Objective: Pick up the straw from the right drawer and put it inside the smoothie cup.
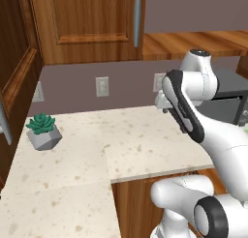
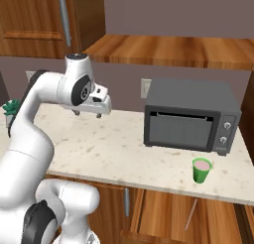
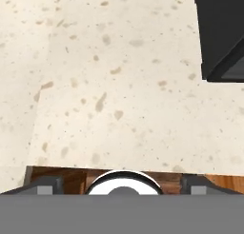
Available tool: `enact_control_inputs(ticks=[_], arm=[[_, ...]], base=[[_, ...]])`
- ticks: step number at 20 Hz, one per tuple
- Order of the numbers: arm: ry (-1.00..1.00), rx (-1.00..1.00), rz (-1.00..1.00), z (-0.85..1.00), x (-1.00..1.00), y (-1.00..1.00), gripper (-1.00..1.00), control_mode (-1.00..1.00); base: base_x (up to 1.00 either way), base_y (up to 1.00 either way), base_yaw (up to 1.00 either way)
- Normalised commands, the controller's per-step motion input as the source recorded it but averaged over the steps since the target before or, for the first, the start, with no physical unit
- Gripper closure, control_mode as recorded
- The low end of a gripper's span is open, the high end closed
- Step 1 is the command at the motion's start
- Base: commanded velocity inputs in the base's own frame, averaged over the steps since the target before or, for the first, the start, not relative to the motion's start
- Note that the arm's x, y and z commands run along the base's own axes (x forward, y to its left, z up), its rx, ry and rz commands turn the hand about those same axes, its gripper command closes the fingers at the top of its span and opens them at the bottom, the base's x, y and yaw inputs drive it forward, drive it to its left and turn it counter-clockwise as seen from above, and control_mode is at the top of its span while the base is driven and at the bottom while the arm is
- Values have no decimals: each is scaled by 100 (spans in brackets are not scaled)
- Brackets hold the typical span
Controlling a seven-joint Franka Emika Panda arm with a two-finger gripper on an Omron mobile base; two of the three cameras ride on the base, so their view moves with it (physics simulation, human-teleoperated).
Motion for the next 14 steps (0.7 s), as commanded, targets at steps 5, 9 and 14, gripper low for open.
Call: enact_control_inputs(ticks=[5,9,14], arm=[[10,19,-19,-75,-52,-82,-100,-100],[4,10,-26,-89,-41,-100,-100,-100],[-13,-8,4,-43,-1,-100,-100,-100]], base=[[0,0,0],[0,0,0],[0,0,0]])
